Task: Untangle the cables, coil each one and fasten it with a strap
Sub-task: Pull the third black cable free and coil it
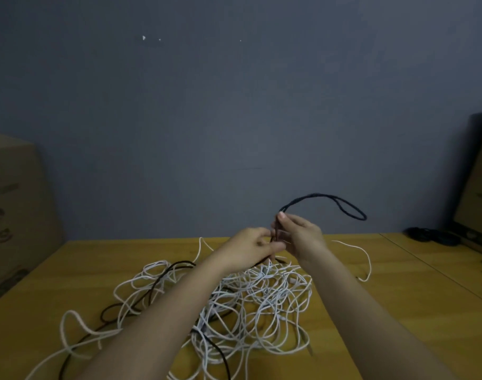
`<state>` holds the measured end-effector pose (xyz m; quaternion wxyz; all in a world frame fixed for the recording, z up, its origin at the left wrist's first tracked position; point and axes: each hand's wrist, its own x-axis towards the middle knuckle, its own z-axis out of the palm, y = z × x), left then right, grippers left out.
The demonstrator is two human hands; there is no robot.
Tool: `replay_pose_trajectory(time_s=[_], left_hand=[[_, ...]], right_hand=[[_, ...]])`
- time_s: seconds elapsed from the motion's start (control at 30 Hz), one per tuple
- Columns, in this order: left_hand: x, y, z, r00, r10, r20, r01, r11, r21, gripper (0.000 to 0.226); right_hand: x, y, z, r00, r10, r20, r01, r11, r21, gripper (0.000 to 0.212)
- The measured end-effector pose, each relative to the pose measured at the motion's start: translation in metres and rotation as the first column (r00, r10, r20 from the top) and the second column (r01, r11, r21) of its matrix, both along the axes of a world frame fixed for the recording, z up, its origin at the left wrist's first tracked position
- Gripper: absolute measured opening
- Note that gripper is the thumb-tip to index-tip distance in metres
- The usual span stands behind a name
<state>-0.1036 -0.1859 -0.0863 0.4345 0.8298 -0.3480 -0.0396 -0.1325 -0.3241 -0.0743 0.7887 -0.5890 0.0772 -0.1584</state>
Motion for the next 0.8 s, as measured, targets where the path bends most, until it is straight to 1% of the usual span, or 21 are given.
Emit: replay_pose_trajectory(time_s=[0.03,0.07,0.1,0.17,0.23,0.27,0.33,0.37,0.4,0.43,0.47,0.53,0.57,0.6,0.67,0.73,0.8], left_hand=[[0.001,-0.001,-0.002,0.999,0.020,0.031,-0.020,1.000,0.022,0.007],[0.002,0.000,-0.004,0.997,0.058,0.047,-0.059,0.998,0.017,0.012],[0.005,0.000,-0.008,0.992,0.113,0.054,-0.113,0.994,-0.003,0.015],[0.013,0.003,-0.013,0.969,0.238,0.069,-0.235,0.970,-0.059,0.015],[0.020,0.005,-0.019,0.945,0.319,0.068,-0.313,0.947,-0.077,0.012],[0.021,0.005,-0.022,0.938,0.337,0.085,-0.334,0.941,-0.050,0.018],[0.020,0.004,-0.025,0.931,0.304,0.204,-0.316,0.949,0.026,0.030],[0.018,0.003,-0.025,0.928,0.259,0.269,-0.278,0.960,0.036,0.030],[0.015,0.001,-0.024,0.925,0.217,0.311,-0.237,0.971,0.029,0.025],[0.012,-0.001,-0.021,0.932,0.192,0.309,-0.206,0.978,0.012,0.020],[0.008,-0.002,-0.018,0.946,0.182,0.267,-0.188,0.982,-0.003,0.023],[0.005,-0.005,-0.008,0.981,0.142,0.130,-0.145,0.989,0.013,0.039],[0.005,-0.006,-0.006,0.989,0.119,0.092,-0.123,0.992,0.039,0.043],[0.006,-0.007,-0.004,0.991,0.105,0.087,-0.111,0.992,0.058,0.041],[0.007,-0.007,-0.005,0.991,0.111,0.081,-0.115,0.992,0.050,0.025],[0.011,-0.008,-0.004,0.990,0.135,0.031,-0.135,0.991,-0.001,0.023],[0.014,-0.008,0.000,0.985,0.173,-0.011,-0.173,0.984,-0.052,0.024]], right_hand=[[0.001,-0.001,-0.002,1.000,-0.019,-0.017,0.018,1.000,-0.025,0.013],[0.000,-0.003,-0.003,0.999,-0.038,-0.028,0.036,0.997,-0.062,0.015],[-0.001,-0.005,-0.005,0.998,-0.056,-0.036,0.052,0.994,-0.095,0.017],[-0.001,-0.011,-0.010,0.996,-0.072,-0.044,0.066,0.990,-0.125,0.018],[-0.002,-0.014,-0.013,0.998,-0.046,-0.039,0.040,0.989,-0.145,0.018],[-0.002,-0.015,-0.012,0.999,-0.019,-0.027,0.015,0.990,-0.143,0.018],[-0.003,-0.015,-0.008,0.999,0.050,0.003,-0.050,0.995,-0.090,0.015],[-0.003,-0.015,-0.006,0.997,0.079,0.017,-0.078,0.995,-0.067,0.014],[-0.003,-0.015,-0.004,0.995,0.098,0.025,-0.096,0.993,-0.070,0.014],[-0.002,-0.016,-0.004,0.994,0.104,0.023,-0.101,0.990,-0.095,0.013],[-0.001,-0.015,-0.004,0.995,0.101,0.016,-0.098,0.988,-0.120,0.013],[0.003,-0.012,-0.004,0.997,0.077,0.010,-0.075,0.988,-0.137,0.012],[0.005,-0.011,-0.004,0.998,0.062,0.011,-0.060,0.990,-0.127,0.012],[0.007,-0.009,-0.004,0.999,0.046,0.018,-0.044,0.993,-0.109,0.010],[0.009,-0.007,-0.006,1.000,0.017,0.023,-0.014,0.992,-0.126,0.008],[0.010,-0.004,-0.007,1.000,-0.011,0.021,0.014,0.983,-0.186,0.011],[0.011,-0.004,-0.007,0.998,-0.045,0.051,0.053,0.986,-0.160,0.016]])
